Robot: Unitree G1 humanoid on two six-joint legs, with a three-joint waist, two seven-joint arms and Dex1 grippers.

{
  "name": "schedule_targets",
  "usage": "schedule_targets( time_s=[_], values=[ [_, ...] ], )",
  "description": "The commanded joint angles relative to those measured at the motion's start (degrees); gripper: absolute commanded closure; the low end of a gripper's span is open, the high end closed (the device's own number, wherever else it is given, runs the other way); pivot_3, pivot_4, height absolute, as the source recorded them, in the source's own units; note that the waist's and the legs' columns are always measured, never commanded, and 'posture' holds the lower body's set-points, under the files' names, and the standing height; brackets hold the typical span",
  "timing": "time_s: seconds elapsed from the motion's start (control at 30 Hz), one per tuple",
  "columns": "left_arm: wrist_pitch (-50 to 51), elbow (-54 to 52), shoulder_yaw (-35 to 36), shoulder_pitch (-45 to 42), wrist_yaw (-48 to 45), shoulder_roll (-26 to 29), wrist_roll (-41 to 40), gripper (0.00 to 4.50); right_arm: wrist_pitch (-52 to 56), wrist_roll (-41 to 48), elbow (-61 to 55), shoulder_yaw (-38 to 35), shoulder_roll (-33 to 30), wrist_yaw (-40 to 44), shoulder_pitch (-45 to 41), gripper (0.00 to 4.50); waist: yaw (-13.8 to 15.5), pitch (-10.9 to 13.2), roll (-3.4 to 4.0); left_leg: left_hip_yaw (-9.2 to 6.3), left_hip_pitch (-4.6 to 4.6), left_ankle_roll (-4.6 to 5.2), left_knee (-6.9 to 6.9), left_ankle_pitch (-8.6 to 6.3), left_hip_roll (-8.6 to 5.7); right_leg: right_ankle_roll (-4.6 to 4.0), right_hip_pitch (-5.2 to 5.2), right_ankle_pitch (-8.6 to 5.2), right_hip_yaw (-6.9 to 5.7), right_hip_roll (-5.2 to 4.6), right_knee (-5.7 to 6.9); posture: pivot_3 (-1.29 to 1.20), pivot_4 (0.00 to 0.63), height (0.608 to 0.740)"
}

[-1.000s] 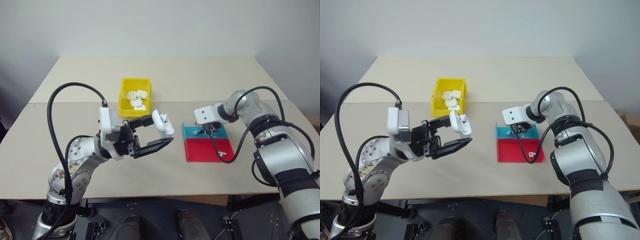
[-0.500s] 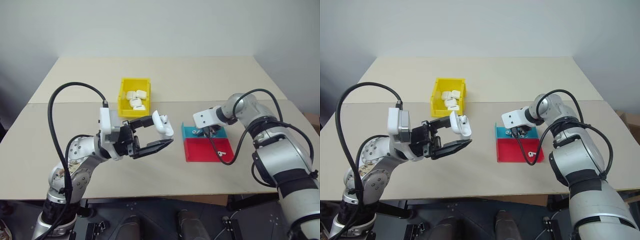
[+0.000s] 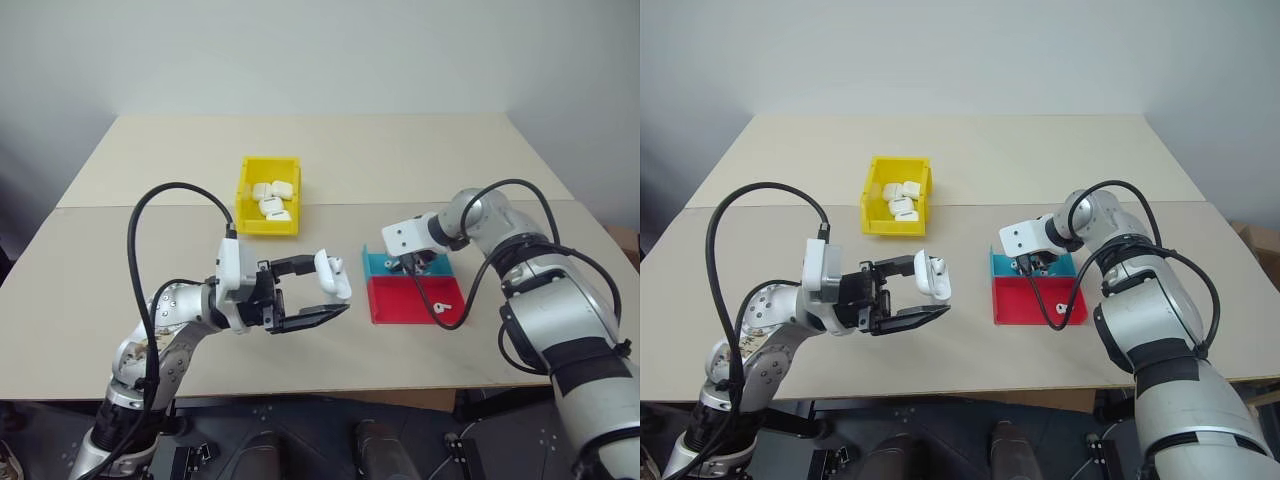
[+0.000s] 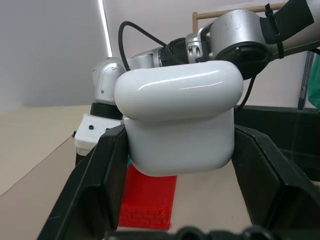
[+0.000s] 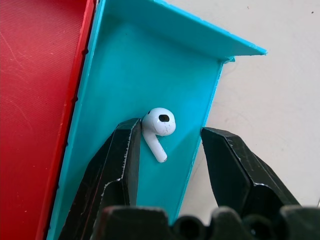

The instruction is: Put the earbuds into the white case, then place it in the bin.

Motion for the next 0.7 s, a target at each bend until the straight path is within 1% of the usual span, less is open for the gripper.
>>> schedule_targets(
  time_s=[0.03, 0.23, 0.37, 0.6, 0.7],
  values=[
    [-1.2, -0.7, 0.0, 0.5, 0.5, 0.1, 1.0, 1.65, 0.6, 0.5, 0.3, -0.6, 0.3, 0.9, 0.4, 2.17, 0.0, 0.0, 0.00, 0.00, 0.00, 0.00, 0.00, 0.00, 0.01, 0.00, 0.00, 0.00, 0.00, 0.00, 0.00, 0.00, 0.150, 0.740],
    [-1.0, -1.2, 0.3, 0.8, 2.5, 0.0, 2.3, 1.65, 0.5, 0.3, 0.3, -0.4, 0.4, 1.3, 0.7, 2.17, 0.0, 0.0, 0.00, -0.02, 0.00, 0.00, 0.00, 0.00, 0.00, 0.00, 0.01, 0.00, 0.00, 0.00, 0.00, 0.00, 0.150, 0.740],
    [0.7, -2.8, 0.4, 1.8, 6.2, -0.3, 2.8, 1.65, 0.6, 0.3, 0.3, -0.4, 0.3, 1.6, 0.7, 2.17, 0.0, 0.0, 0.00, -0.06, 0.01, 0.00, 0.00, 0.00, 0.01, 0.00, 0.01, 0.00, 0.00, -0.01, 0.00, 0.00, 0.150, 0.740],
    [2.0, -5.2, 0.5, 4.0, 13.2, -2.5, 3.9, 1.65, 0.5, 0.4, 0.3, -0.6, 0.4, 1.7, 0.9, 2.17, 0.1, 0.0, 0.01, -0.16, 0.02, 0.00, 0.00, 0.00, 0.02, 0.00, 0.01, 0.00, 0.00, -0.02, 0.01, 0.00, 0.150, 0.740],
    [2.5, -6.4, 0.5, 5.2, 14.5, -2.5, 3.6, 1.65, 0.5, 0.8, 0.2, -0.9, 0.6, 2.4, 0.9, 2.17, 0.1, 0.0, 0.01, -0.17, 0.04, 0.00, -0.02, 0.00, 0.03, 0.00, 0.01, 0.01, 0.01, -0.02, 0.01, 0.00, 0.150, 0.740]
  ],
)
